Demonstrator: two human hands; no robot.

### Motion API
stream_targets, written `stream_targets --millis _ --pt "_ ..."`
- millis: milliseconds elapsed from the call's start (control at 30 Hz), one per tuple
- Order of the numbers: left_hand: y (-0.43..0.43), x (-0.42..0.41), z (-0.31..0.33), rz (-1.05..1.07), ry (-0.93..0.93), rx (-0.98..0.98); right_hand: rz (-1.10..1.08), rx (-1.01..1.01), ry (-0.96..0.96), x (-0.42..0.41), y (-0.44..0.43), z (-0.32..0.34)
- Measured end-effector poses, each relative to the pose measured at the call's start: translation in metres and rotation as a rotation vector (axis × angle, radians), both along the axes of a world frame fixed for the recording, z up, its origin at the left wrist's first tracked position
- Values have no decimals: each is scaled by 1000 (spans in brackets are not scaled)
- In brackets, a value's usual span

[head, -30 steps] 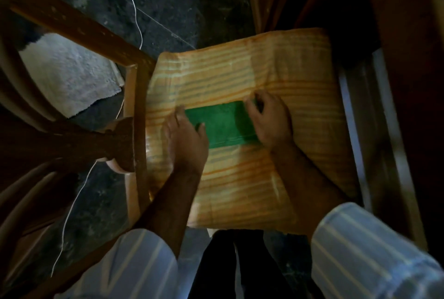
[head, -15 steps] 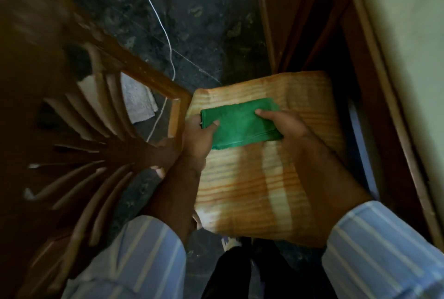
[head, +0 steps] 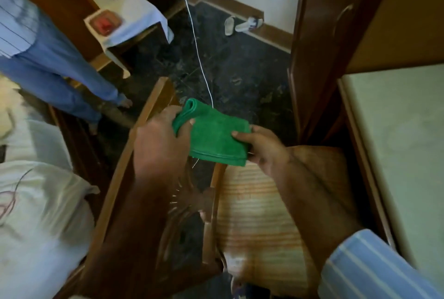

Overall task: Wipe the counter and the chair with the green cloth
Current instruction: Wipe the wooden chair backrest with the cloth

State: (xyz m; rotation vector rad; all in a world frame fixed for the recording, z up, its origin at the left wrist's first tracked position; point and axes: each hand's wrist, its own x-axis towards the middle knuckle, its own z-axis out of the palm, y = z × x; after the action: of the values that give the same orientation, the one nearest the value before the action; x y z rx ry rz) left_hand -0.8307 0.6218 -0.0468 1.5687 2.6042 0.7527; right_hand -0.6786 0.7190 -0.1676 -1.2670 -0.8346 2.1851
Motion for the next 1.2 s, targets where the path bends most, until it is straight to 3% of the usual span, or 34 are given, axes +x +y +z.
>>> stream_targets --millis 167,300,367,433,533,633,933,1100,1200 --pt "-11 -37 17 -81 197 -96 77 64 -102 -55 -28 -11" --pt "-19 -60 4 -100 274 -114 -6 723 -409 -80 -57 -24" --pt "-26 -68 -4 -100 274 -65 63 996 -320 -98 -82 -23" --pt "-34 -72 -9 -125 268 -13 209 1093 -196 -120 -108 -23" --pt "-51 -78 -18 -116 240 -21 257 1055 -200 -142 -126 -31" --pt "-73 -81 -23 -48 64 -103 160 1022 -235 -157 -117 -31" --pt "-57 -95 -22 -247 -47 -272 -123 1090 -245 -192 -53 -44" --pt "-32 -100 -21 -260 -28 -316 22 632 -367 -183 -53 -103" --pt "-30 -99 -22 -278 20 -323 68 489 -396 -166 -50 -138"
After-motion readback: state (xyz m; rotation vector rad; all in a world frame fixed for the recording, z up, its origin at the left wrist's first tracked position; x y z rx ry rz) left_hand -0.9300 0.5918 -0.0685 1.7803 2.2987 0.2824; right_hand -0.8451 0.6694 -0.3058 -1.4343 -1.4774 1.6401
